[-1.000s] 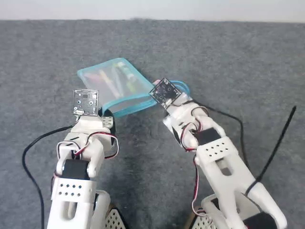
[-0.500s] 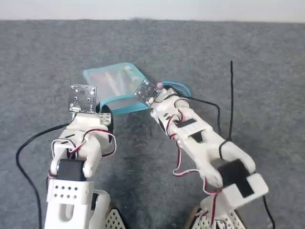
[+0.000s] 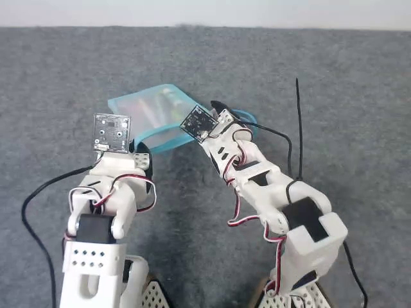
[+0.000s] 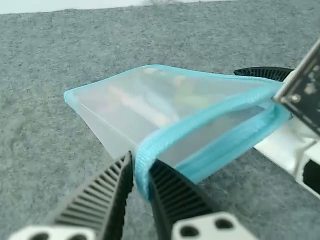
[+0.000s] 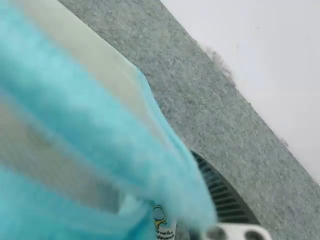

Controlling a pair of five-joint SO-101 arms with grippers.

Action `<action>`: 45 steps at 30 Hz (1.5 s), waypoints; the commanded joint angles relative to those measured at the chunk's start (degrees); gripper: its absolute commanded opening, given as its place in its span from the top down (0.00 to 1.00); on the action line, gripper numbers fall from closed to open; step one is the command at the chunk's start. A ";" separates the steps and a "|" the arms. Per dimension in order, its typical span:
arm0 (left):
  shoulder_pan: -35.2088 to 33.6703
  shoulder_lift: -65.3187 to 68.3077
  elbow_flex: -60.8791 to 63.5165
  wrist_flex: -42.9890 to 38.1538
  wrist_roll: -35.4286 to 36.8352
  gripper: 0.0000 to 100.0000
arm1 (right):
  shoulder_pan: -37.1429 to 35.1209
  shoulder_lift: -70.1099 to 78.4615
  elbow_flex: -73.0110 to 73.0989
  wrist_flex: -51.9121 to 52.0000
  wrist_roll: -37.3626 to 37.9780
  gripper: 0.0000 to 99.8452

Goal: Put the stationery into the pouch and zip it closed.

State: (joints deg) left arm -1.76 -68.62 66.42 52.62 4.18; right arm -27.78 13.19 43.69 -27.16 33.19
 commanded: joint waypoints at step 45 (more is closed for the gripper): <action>8.09 -0.35 11.12 -13.10 -0.26 0.99 | -19.65 -50.42 -27.87 100.53 -17.23 0.99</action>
State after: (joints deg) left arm 4.40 -68.70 78.02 42.24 3.65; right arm -42.29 -34.11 23.03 72.26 16.75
